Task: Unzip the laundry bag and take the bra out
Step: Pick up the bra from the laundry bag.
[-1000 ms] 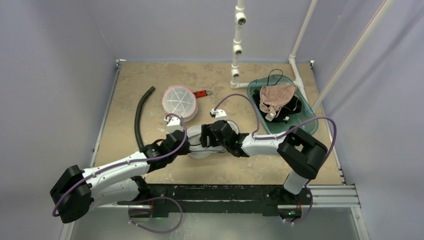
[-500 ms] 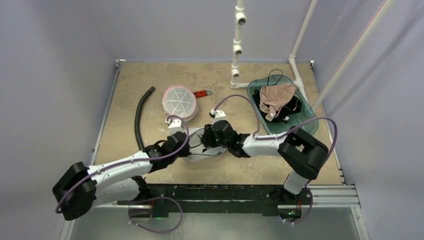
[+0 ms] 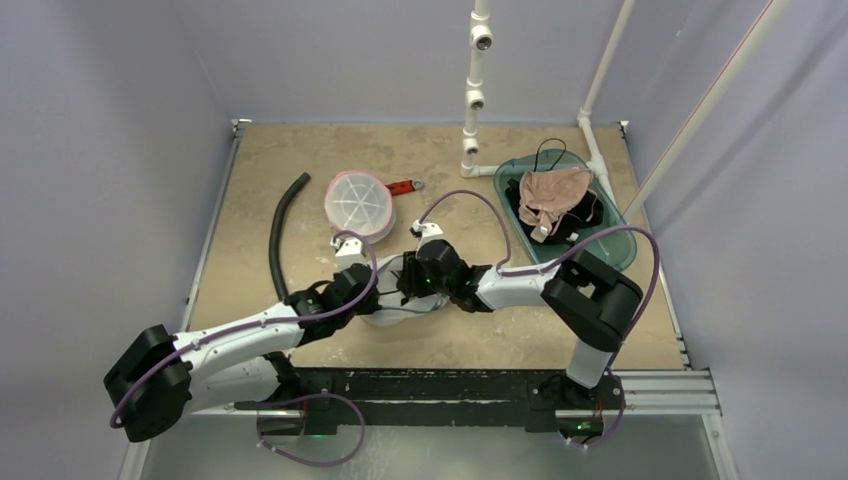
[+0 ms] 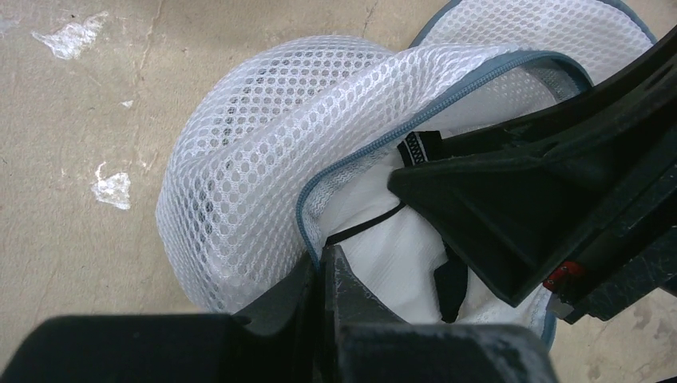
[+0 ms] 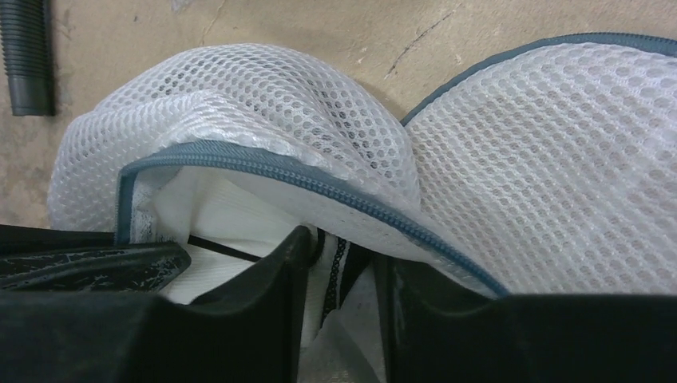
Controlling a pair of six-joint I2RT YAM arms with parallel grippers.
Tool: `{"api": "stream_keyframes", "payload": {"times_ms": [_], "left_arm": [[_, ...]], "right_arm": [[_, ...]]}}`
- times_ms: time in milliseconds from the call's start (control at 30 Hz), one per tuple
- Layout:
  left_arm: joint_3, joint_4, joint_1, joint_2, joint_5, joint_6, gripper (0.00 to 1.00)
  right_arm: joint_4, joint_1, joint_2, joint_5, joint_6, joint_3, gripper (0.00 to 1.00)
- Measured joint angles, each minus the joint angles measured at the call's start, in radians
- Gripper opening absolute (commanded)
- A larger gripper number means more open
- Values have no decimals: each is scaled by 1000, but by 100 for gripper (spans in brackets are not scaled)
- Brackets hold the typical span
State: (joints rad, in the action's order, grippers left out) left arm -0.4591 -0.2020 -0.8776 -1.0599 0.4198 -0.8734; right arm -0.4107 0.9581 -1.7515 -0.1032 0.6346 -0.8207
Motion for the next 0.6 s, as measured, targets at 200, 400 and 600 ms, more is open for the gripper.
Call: {"api": "stream_keyframes", "payload": {"times_ms": [200,400,600], "left_arm": [[13,-2,0,6,0,-4,0],[13,-10,0,16,1,-6,0],[12,-48,0,71,8,-7,0]], "right_arm": [[-1,0,-3,19,-5,0,0],[18,0,46,34,-19,5,0],[34,1,230,43,-54,39,0]]}}
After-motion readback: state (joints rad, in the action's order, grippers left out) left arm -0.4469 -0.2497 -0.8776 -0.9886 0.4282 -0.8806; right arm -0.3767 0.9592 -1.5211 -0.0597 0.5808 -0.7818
